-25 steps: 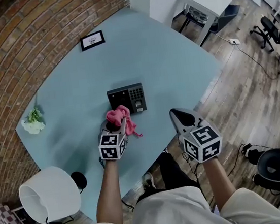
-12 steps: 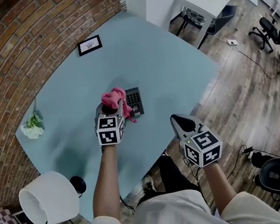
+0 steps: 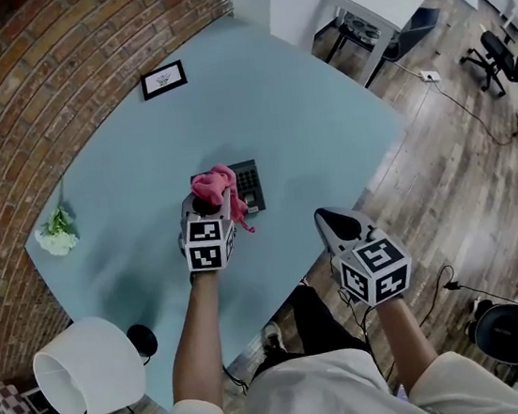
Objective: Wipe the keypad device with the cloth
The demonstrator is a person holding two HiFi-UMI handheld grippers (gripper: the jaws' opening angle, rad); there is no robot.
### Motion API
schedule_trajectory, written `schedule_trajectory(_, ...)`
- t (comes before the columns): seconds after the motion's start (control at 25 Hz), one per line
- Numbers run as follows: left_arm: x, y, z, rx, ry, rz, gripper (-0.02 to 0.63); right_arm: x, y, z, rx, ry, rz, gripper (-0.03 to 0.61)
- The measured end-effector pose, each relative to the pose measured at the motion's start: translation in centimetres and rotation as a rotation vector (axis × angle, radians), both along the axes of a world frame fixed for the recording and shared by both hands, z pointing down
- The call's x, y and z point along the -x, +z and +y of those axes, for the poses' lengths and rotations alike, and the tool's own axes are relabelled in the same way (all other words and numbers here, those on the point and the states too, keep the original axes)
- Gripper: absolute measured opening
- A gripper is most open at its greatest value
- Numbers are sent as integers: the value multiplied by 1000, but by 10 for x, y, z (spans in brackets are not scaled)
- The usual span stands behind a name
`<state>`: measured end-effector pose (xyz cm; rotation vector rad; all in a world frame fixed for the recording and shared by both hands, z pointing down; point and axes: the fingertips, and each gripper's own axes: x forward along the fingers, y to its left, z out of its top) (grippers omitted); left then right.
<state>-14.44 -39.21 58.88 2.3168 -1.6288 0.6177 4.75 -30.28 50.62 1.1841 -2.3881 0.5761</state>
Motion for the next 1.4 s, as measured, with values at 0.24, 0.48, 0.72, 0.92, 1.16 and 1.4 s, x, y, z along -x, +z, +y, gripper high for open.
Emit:
schedule_trajectory(0.24, -4, 15, 12, 12, -1, -15, 146, 6, 0, 2, 0, -6, -3, 20)
schedule_trajectory(0.48, -8, 32, 27, 44, 2, -16, 146, 8, 0, 4, -1, -8, -4, 20)
schedule_trajectory(0.72, -13, 56, 48, 93, 3, -3, 146, 8, 0, 8, -3, -3, -6, 20)
schedule_trajectory(0.92, -17, 71, 62, 141, -14, 55, 146, 7, -3, 8, -3, 1, -7, 20)
schedule_trajectory(1.16, -19, 86, 73, 187, -15, 60, 146, 5, -5, 10, -8, 5, -10, 20)
schedule_trajectory(1.4, -19, 76, 74, 182, -18, 75, 145, 1, -11, 11, -21, 15, -14, 20)
